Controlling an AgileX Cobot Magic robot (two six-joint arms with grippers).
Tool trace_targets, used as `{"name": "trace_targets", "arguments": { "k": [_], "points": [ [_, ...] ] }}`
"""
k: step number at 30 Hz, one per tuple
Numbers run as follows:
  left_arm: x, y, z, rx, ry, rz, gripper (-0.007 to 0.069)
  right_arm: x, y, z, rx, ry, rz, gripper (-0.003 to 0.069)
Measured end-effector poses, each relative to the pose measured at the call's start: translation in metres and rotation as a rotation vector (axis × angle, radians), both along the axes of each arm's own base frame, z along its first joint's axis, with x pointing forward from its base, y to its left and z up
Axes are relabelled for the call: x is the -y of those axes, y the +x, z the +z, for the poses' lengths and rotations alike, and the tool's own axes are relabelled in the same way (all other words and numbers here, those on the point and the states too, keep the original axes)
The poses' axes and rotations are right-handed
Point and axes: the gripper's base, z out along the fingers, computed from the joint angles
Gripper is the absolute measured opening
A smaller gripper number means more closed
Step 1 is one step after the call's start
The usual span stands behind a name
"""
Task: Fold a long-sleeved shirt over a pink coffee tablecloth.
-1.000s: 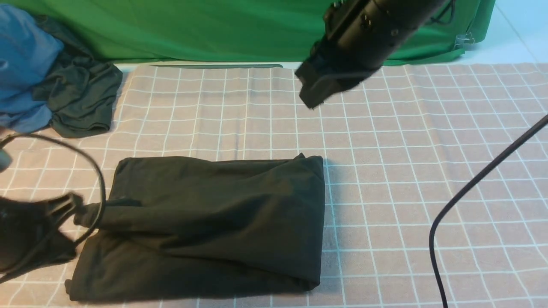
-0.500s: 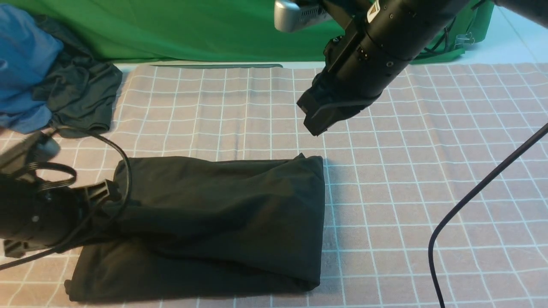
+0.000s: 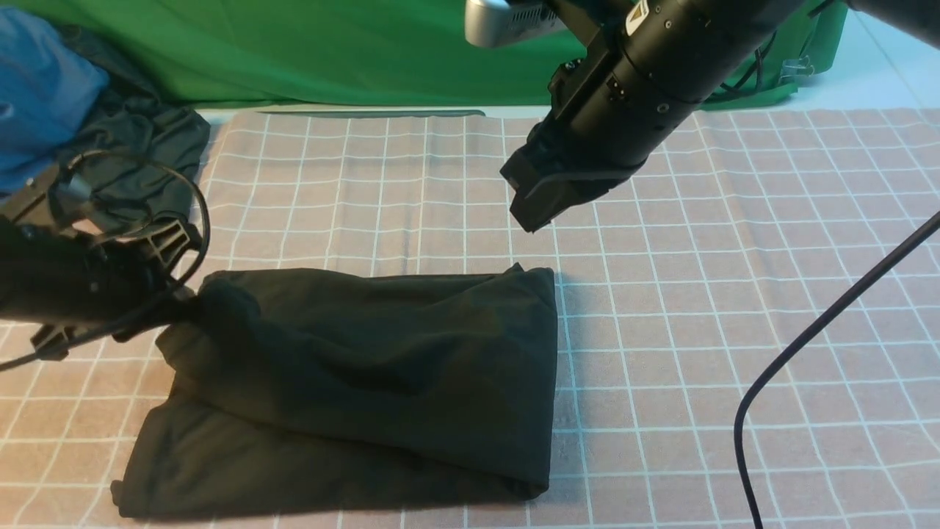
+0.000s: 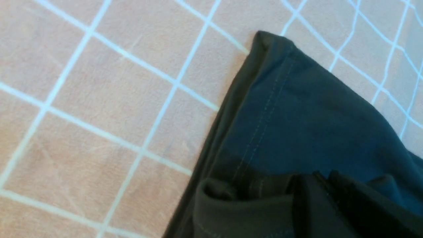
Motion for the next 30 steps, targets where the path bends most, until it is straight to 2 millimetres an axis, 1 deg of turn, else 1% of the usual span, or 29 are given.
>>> {"name": "trace_targets", "arguments": {
  "k": [3,6,12,15,18,19,20,21,24,25,26,28,30],
  "points": [
    [0.001,-0.001,0.002,-0.057,-0.007,-0.03,0.0087,0.0,0.0,0.0,0.001,0.002,-0.001,0.0038],
    [0.0,-0.005,0.006,-0.126,0.024,-0.063,0.0087,0.0,0.0,0.0,0.0,0.003,-0.001,0.0038],
    [-0.005,-0.006,0.009,-0.125,0.132,-0.136,0.0093,0.0,0.0,0.0,0.003,0.004,-0.002,0.0038],
    [-0.006,-0.005,0.01,-0.1,0.176,-0.185,0.0163,-0.001,0.001,0.001,0.011,0.009,-0.005,0.0038],
    [-0.007,-0.003,0.011,-0.071,0.206,-0.201,0.0257,-0.001,0.001,0.001,0.015,0.011,-0.007,0.0038],
    [-0.008,-0.003,0.011,-0.067,0.211,-0.206,0.03,-0.001,0.002,0.001,0.017,0.013,-0.008,0.0038],
    [-0.008,-0.002,0.011,-0.062,0.221,-0.219,0.0362,-0.001,0.002,0.001,0.018,0.013,-0.008,0.0038],
    [-0.008,-0.002,0.011,-0.061,0.223,-0.222,0.0379,-0.001,0.002,0.001,0.018,0.013,-0.008,0.0038],
    [-0.008,-0.001,0.008,-0.067,0.233,-0.241,0.0493,-0.001,0.002,0.001,0.025,0.016,-0.008,0.0038],
    [-0.008,-0.001,0.006,-0.07,0.233,-0.244,0.051,-0.001,0.003,0.001,0.028,0.019,-0.01,0.0038],
    [-0.008,0.001,0.001,-0.086,0.225,-0.247,0.0545,-0.001,0.003,0.002,0.035,0.023,-0.013,0.0038],
    [-0.008,0.003,-0.004,-0.099,0.216,-0.256,0.0561,-0.002,0.004,0.002,0.04,0.025,-0.014,0.0038],
    [-0.007,0.004,-0.009,-0.106,0.214,-0.277,0.0561,-0.002,0.004,0.002,0.041,0.026,-0.015,0.0038]
  ]
}}
